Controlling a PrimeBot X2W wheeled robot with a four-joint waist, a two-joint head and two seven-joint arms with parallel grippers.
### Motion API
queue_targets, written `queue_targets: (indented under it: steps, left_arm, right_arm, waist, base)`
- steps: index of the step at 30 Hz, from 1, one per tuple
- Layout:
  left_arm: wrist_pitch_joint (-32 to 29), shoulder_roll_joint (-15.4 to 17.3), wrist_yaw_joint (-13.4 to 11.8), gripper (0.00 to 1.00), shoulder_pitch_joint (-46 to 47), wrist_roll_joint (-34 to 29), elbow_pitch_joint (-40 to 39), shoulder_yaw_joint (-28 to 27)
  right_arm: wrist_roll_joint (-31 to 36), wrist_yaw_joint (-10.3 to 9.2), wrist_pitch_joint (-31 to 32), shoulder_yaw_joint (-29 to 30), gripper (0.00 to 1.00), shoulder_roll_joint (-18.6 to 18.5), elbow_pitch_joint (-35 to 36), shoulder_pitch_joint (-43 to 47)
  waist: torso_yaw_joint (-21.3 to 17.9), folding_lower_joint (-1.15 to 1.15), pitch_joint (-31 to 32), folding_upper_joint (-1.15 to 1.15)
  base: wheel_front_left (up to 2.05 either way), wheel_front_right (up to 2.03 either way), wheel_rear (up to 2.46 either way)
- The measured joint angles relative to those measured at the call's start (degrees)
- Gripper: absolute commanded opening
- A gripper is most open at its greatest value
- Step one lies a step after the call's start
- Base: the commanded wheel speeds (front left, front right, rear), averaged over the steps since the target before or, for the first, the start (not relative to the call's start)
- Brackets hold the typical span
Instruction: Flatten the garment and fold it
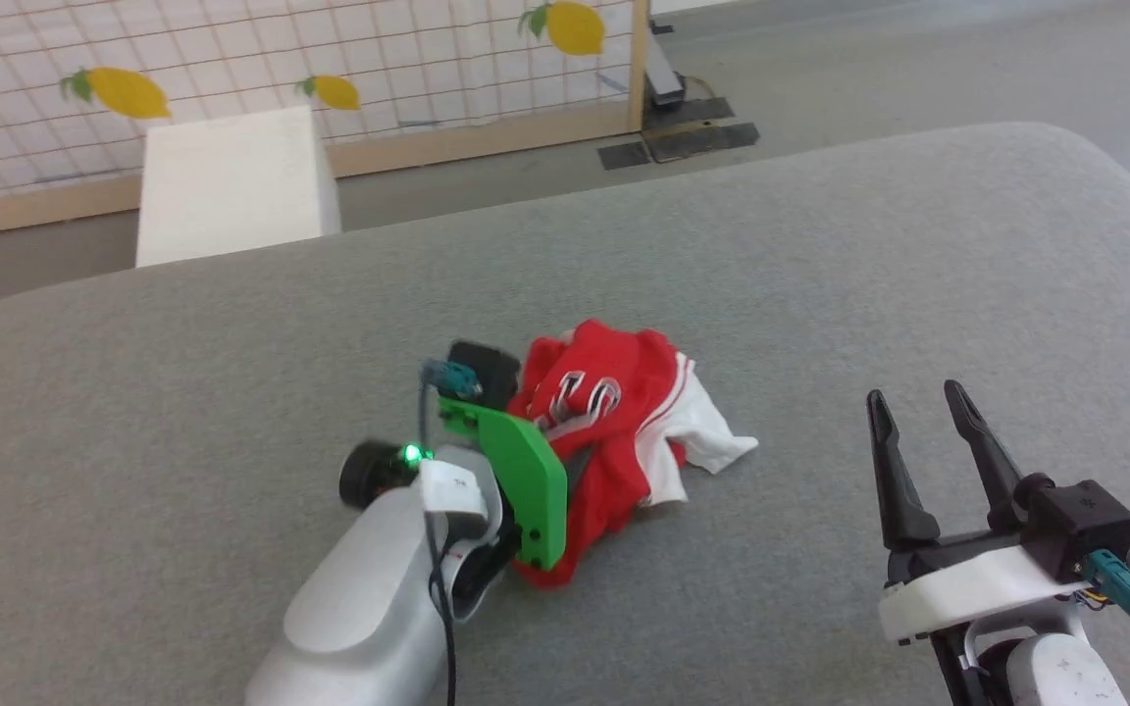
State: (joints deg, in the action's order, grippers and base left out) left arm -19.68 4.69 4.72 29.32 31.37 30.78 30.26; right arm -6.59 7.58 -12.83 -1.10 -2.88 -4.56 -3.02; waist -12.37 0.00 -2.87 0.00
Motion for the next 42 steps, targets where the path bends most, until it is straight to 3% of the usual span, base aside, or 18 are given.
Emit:
queue_targets:
  steps: [6, 14, 18, 23, 31, 39, 40, 41, 42]
  left_arm:
    - [15.3, 1.0, -0.4, 1.0, -2.6, 1.3, -10.4, -4.7]
    - [33.5, 5.7, -7.1, 1.0, -8.8, -5.1, -16.2, -12.4]
    - [34.2, 7.0, -7.9, 1.0, -14.0, -8.6, -17.4, -15.9]
    - [34.4, 5.8, -7.8, 1.0, -19.5, -11.7, -22.9, -21.0]
    - [34.4, 1.6, -5.1, 1.0, -22.5, -15.7, -26.9, -25.6]
    - [34.4, -0.6, -2.3, 1.0, -22.5, -17.0, -26.7, -27.8]
    - [34.4, -0.8, -2.1, 1.0, -22.5, -17.1, -26.5, -27.8]
    - [34.4, -0.9, -1.7, 1.0, -22.5, -17.3, -26.2, -27.8]
    - [34.4, -1.0, -1.6, 1.0, -22.5, -17.7, -25.9, -28.0]
  right_arm:
    - [0.0, 0.0, 0.1, -0.1, 1.0, 0.0, 0.3, 0.0]
    - [0.0, 0.0, 0.0, 0.8, 1.0, 0.0, 0.7, 0.0]
    - [-0.3, 0.0, 0.3, 1.6, 1.0, 0.0, 0.2, 0.0]
    - [-1.6, 0.0, 4.2, 5.2, 1.0, 0.1, -3.2, -0.2]
    - [-1.3, 0.0, 19.2, 9.2, 1.0, 0.0, -16.0, -8.1]
    - [4.3, -0.01, 33.7, 12.1, 1.0, -0.1, -27.7, -14.9]
    - [5.0, -0.02, 34.7, 11.4, 0.45, -0.2, -28.1, -15.5]
    - [6.4, -0.02, 36.0, 10.7, 0.31, -0.5, -28.2, -16.1]
    - [6.8, -0.02, 37.3, 9.9, 0.0, -0.5, -28.2, -16.5]
  waist:
    - [3.2, 0.0, 0.5, 0.0]
    - [8.1, 0.0, 0.5, 0.0]
    - [10.3, 0.0, 0.3, 0.0]
    - [11.7, 0.0, 0.1, 0.0]
    - [14.3, 0.0, -1.8, 0.0]
    - [17.4, 0.0, -4.0, 0.0]
    - [17.6, 0.0, -4.2, 0.0]
    - [17.9, 0.0, -4.3, 0.0]
    - [18.0, 0.0, -4.3, 0.0]
  base:
    - [0.0, 0.0, 0.0]
    - [0.0, 0.0, 0.0]
    - [0.0, 0.0, 0.0]
    - [0.0, 0.0, 0.0]
    - [0.0, 0.0, 0.0]
    - [0.0, 0.0, 0.0]
    - [0.0, 0.0, 0.0]
    - [0.0, 0.0, 0.0]
    - [0.0, 0.0, 0.0]
